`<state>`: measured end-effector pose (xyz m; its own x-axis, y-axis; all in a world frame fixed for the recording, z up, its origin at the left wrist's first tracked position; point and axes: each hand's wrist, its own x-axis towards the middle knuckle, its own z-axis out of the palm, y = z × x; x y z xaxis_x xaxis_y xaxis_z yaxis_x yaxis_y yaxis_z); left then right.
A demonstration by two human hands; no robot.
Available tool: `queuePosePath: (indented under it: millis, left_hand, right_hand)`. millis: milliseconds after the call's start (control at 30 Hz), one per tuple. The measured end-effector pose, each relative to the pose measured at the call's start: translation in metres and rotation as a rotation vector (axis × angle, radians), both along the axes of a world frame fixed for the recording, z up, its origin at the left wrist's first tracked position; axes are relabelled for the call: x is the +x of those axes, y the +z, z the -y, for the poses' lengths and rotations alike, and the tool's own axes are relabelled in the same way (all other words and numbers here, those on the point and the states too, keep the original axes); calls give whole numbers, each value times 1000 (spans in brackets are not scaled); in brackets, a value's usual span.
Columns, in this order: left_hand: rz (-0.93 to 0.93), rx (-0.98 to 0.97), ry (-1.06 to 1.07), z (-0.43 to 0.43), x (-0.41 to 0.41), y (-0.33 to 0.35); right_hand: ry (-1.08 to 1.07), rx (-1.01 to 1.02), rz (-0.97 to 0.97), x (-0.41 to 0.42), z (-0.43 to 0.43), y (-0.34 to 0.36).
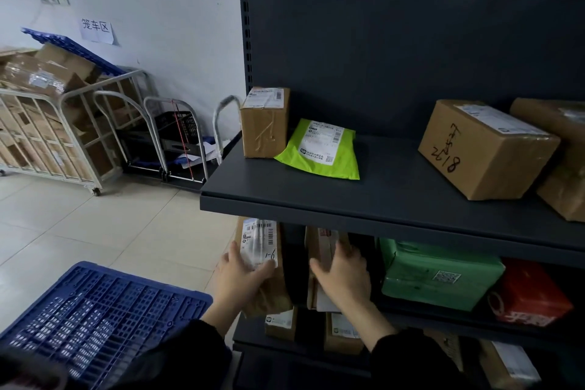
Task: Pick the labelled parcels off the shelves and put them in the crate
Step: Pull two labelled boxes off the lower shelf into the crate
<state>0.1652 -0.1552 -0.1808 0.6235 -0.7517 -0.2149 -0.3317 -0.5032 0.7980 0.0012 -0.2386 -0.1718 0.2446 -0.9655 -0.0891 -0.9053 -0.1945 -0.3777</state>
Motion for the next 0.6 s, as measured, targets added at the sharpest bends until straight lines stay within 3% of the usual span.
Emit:
queuePosePath:
  millis: [100, 233, 300, 467, 600]
  left_hand:
    - [273, 190, -51, 8, -15, 3]
    - [305, 300, -78, 10, -20, 0]
    - [270, 286, -85, 9, -16, -3]
    - [275, 249, -101, -1, -12, -2]
    - [249, 172, -65, -7, -7, -3]
  right_hand:
    - [3, 89, -233, 16, -2, 0]
    - [-98, 146, -141, 3, 1, -4]
    - [-124, 169, 44, -11, 4, -9]
    - [-334, 474, 878, -33, -1, -20]
    - [-438, 625, 1088, -39, -8, -27]
